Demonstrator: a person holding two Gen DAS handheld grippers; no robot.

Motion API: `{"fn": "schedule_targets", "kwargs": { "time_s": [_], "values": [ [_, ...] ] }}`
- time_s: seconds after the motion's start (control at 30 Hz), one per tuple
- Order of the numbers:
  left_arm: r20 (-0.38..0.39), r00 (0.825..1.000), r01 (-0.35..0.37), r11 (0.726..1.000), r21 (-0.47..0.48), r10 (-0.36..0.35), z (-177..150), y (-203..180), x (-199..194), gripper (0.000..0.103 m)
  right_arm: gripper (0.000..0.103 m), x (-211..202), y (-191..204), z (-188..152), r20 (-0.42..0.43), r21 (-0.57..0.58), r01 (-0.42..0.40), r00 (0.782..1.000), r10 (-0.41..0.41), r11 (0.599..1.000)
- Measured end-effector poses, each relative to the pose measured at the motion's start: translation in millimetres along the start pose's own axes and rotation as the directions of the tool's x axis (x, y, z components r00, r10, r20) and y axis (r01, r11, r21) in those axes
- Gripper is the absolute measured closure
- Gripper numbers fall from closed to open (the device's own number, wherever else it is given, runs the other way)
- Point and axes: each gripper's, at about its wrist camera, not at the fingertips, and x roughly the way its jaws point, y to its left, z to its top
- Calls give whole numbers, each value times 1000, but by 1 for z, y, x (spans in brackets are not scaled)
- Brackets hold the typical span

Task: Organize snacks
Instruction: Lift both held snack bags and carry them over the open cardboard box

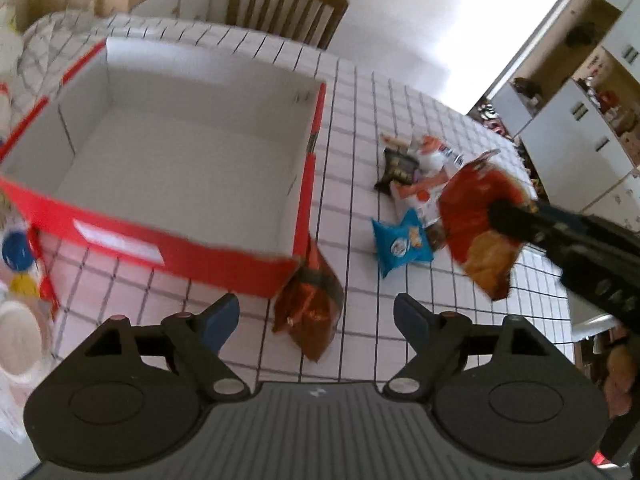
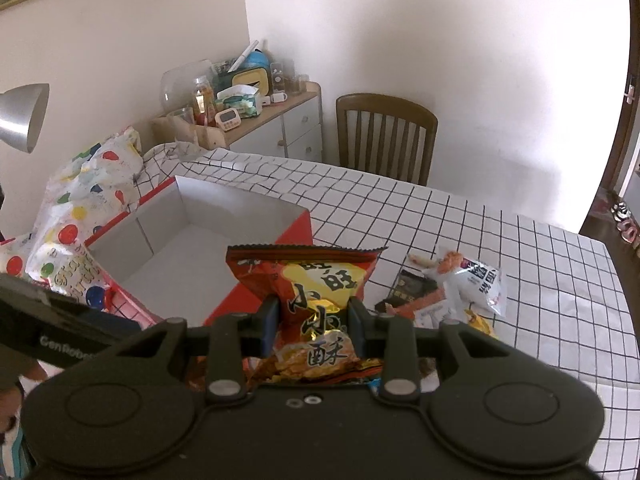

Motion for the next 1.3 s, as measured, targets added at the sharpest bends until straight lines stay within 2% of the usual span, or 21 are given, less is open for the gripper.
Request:
{"fn": "schedule_targets", "kwargs": {
  "time_s": [0.1, 0.2, 0.27, 0.6, 0.7, 0.77, 0.87, 1.03, 1.3],
  "values": [
    [21, 998, -56, 998, 23, 56, -11, -9, 20, 18, 69, -2, -9, -4, -8, -1, -6, 1000, 6, 1000],
    [30, 997, -71, 997, 7, 70, -19, -14, 38, 18, 69, -3, -16, -7, -18, -9, -12, 1000, 11, 1000],
    [38, 993, -108, 994, -11, 108, -22, -16, 49, 18, 69, -4, -21, -10, -25, -13, -16, 1000, 16, 1000],
    [33, 987, -151, 984, -92, 155, -29, -19, 76, 20, 69, -6, -43, -26, -60, -28, -29, 998, 27, 999],
    [16, 989, -144, 982, -122, 147, -30, -17, 79, 30, 69, -8, -48, -30, -67, -29, -31, 997, 29, 999],
    [7, 989, -142, 981, -130, 145, -30, -17, 81, 48, 69, -9, -50, -32, -69, -28, -33, 997, 31, 999],
    [7, 990, -139, 980, -146, 141, -29, -16, 80, 60, 69, -10, -53, -34, -73, -28, -35, 997, 32, 999],
    [2, 989, -145, 981, -130, 146, -31, -15, 80, 67, 69, -11, -54, -36, -79, -29, -36, 996, 34, 999],
    [-11, 995, -102, 987, -124, 102, -32, -12, 71, 70, 69, -10, -52, -36, -79, -30, -33, 996, 30, 999]
  ]
}}
